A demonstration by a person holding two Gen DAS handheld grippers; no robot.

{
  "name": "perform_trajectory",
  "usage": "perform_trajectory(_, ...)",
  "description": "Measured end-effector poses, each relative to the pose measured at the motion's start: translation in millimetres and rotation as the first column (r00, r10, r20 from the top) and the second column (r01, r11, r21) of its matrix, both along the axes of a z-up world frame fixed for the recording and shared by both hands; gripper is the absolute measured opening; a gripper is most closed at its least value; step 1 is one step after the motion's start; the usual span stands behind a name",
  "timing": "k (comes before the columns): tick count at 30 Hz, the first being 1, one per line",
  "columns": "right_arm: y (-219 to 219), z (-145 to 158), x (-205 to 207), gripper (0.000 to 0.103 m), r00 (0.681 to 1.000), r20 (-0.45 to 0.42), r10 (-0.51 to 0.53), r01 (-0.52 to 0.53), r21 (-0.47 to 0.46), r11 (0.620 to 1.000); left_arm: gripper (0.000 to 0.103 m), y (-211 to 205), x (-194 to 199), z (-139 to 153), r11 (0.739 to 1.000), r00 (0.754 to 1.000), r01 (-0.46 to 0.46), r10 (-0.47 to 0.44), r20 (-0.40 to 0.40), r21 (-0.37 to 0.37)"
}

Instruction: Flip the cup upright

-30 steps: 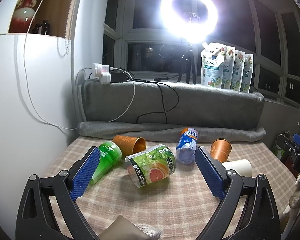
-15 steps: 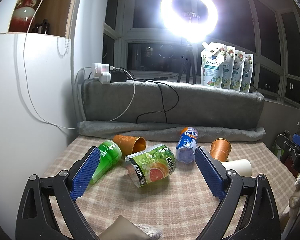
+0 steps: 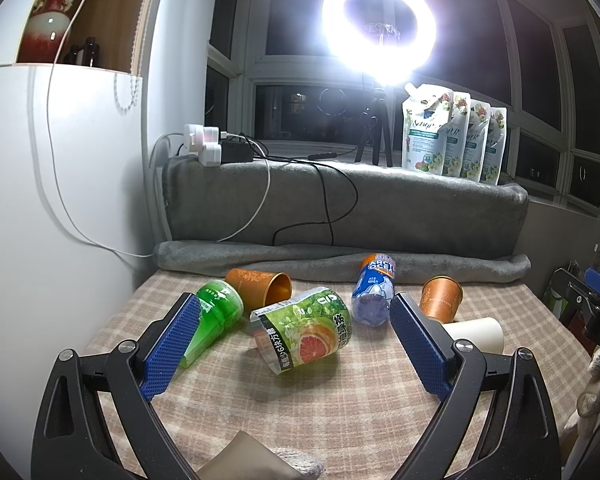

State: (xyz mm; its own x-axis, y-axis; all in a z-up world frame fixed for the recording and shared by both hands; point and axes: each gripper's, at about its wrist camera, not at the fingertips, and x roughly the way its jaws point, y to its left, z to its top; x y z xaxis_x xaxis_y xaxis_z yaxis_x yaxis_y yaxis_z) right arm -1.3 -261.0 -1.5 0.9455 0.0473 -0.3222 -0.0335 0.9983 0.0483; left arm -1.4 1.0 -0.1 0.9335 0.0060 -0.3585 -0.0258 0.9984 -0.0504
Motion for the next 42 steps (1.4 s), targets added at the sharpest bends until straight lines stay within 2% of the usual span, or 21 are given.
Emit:
perform_trajectory(14, 7.8, -7.0, 5.0, 0.103, 0.999, -0.026, 0.021, -0.021, 0.020, 1.000, 0.095, -0.9, -0.2, -3.2, 1.000, 1.000, 0.002, -0.002, -0.005, 0.001)
perform_trajectory(27, 38.0, -12.6, 33.0, 0.103, 0.985, -0.114, 0.127, -0.121, 0.065, 0.991, 0.095, 18.6, -0.6, -10.4, 1.000, 0.999, -0.025, 0.025, -0.046, -0.007)
perform_trajectory(36, 71.9, -24.8, 65.2, 0.103, 0.947, -0.201, 0.250, -0.224, 0.142, 0.964, 0.095, 41.8, -1.6, -22.7, 0.998, 0.992, -0.061, 0.059, -0.109, -0.007)
perform_trajectory(39, 85.6, -31.5, 80.7, 0.103, 0.925, -0.240, 0.296, -0.266, 0.148, 0.953, 0.095, 50.9, -4.1, -28.5, 0.997, 0.988, -0.075, 0.074, -0.134, -0.008)
perform_trajectory(42, 100.5, -34.9, 97.0, 0.103, 0.889, -0.274, 0.368, -0.345, 0.130, 0.930, 0.095, 60.5, -6.7, -33.6, 0.995, 0.984, -0.095, 0.093, -0.153, -0.010)
